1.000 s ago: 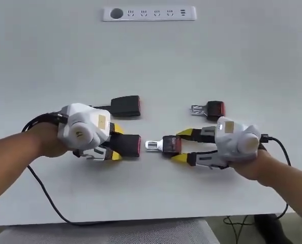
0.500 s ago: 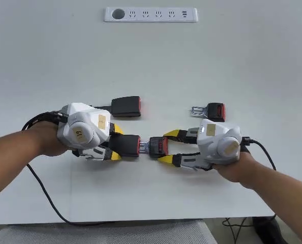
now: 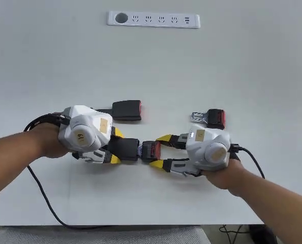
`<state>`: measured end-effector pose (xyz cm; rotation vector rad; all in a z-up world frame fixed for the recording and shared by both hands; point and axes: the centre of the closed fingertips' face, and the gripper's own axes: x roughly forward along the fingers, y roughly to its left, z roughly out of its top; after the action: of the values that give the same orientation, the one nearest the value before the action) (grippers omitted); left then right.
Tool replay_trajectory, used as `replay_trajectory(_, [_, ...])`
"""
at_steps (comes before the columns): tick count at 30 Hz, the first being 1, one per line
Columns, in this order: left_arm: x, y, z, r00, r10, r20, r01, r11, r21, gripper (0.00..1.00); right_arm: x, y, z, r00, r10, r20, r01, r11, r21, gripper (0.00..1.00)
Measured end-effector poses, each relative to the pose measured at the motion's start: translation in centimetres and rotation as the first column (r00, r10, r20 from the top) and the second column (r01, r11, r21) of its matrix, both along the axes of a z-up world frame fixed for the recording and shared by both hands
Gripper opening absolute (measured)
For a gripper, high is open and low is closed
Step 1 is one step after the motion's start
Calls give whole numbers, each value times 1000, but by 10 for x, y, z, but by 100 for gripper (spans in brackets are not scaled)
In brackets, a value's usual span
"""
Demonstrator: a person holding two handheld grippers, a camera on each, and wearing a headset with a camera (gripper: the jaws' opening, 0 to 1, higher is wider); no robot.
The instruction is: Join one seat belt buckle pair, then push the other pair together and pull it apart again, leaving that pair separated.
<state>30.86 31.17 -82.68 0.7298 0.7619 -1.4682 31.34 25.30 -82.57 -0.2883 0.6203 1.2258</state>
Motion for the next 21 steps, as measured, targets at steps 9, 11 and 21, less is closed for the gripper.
replay_trajectory(9, [2,0,-2,1000,-1,0,1,1000,-2,34,0,-3,0,1000,-1,-3,1,1000,-26,35])
replay_trajectory(11, [2,0,-2,1000,-1,0,1,1000,-2,34,-1,-3,-1,1000,-2,-3,2,999,-34,35])
replay_trajectory(21, [0,-1,-1,1000,2,-4,-2,1000,-17,34,-2,-5,-1,1000,22,6,-22,997,-70,34])
